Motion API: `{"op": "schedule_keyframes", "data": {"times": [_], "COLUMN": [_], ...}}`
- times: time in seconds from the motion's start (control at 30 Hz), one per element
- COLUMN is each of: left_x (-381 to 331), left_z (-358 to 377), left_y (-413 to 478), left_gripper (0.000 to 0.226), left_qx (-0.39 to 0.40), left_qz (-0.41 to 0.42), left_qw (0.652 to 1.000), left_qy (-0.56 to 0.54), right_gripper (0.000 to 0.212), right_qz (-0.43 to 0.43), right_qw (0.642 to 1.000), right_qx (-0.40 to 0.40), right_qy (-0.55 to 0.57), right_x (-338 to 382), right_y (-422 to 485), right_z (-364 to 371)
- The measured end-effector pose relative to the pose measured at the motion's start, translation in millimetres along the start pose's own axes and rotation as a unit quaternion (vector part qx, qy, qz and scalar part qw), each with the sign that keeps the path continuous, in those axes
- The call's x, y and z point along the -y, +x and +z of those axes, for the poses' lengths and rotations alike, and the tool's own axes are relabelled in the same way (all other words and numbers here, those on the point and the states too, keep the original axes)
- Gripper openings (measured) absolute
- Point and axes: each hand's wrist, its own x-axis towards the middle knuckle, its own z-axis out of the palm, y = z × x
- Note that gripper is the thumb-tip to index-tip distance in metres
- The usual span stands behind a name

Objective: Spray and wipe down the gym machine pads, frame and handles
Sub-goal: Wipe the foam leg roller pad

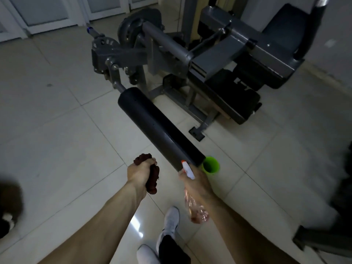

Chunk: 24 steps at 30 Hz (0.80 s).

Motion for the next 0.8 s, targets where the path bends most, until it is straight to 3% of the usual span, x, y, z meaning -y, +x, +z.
{"op": "schedule_keyframes", "data": {"times": [0.17,0.43,0.53,0.67,0.8], "left_x": [20.3,36.7,32.2,2.4,-57.4], "left_z": [5.6,20.1,28.4,48.2,86.6], "left_y": [-5.8,-2.1,-0.9,-8.7,-27.0], "left_gripper": [0.025,0.020,0.032,0.035,0.040], "left_qx": [0.010,0.025,0.028,0.044,0.110], "left_qz": [-0.012,-0.057,-0.061,-0.034,-0.003], "left_qw": [1.000,0.998,0.998,0.998,0.993], "left_qy": [0.013,0.026,0.010,-0.003,-0.041], "right_gripper": [0.023,0.026,0.035,0.006,0.033], "right_qz": [0.070,0.074,0.066,-0.014,-0.088], "right_qw": [0.997,0.997,0.992,0.977,0.957], "right_qx": [-0.021,-0.036,-0.058,-0.108,-0.144], "right_qy": [-0.002,-0.006,0.093,0.183,0.236], "right_x": [-23.5,-47.7,-42.2,-7.4,46.3], "right_y": [-16.7,-39.3,-40.5,-32.0,-17.6], "right_z": [-5.2,-24.6,-38.3,-77.1,-142.7]}}
